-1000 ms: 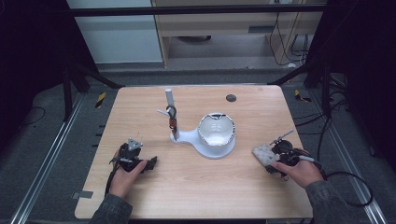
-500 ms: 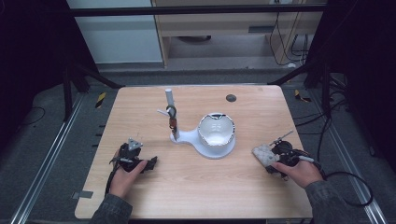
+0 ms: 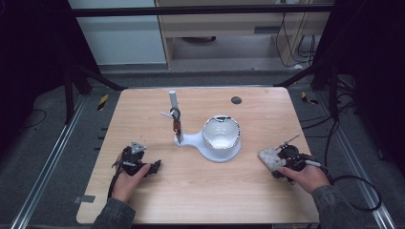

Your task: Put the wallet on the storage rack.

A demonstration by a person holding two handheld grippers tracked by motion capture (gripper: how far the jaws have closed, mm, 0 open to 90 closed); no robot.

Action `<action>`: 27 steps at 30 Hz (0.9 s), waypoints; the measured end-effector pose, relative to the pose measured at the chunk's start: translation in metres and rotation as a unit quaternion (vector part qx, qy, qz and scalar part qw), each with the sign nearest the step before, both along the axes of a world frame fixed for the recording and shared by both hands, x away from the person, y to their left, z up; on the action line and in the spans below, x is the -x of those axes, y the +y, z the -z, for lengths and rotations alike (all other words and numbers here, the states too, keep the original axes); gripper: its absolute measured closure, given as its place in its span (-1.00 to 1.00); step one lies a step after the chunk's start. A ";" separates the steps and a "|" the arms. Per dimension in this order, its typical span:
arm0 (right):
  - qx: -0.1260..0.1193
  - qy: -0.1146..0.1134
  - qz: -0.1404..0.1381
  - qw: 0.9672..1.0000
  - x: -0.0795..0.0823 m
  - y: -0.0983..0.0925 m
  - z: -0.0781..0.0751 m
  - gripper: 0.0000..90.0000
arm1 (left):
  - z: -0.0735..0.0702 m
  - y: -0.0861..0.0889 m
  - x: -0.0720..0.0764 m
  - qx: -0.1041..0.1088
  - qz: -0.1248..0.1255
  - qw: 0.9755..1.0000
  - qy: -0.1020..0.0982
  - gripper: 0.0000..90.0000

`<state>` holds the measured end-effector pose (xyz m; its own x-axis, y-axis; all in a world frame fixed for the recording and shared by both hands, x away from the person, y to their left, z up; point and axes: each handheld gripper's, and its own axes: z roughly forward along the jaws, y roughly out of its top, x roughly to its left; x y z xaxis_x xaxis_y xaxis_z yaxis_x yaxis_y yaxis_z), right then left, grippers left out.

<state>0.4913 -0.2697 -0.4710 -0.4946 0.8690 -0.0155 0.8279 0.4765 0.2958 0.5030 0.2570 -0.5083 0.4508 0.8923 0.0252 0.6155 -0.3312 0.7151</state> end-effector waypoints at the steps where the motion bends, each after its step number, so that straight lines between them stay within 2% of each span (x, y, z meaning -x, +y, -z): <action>1: 0.001 0.000 0.000 1.000 0.000 0.000 0.000 -0.42 | 0.000 0.000 0.000 0.000 0.000 1.000 0.000 -0.98; 14: 0.004 -0.001 -0.003 1.000 0.001 0.001 -0.001 -0.38 | 0.000 0.000 0.000 0.000 0.000 1.000 0.000 -0.98; 27: 0.034 -0.022 -0.045 0.998 0.005 0.009 -0.009 -0.32 | 0.000 0.000 0.000 0.000 0.000 1.000 0.000 -0.98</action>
<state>0.4861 -0.2612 -0.4625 -0.5674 0.8178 -0.0965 0.7682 0.5679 0.2957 0.5030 0.2569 -0.5083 0.4510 0.8922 0.0252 0.6154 -0.3313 0.7152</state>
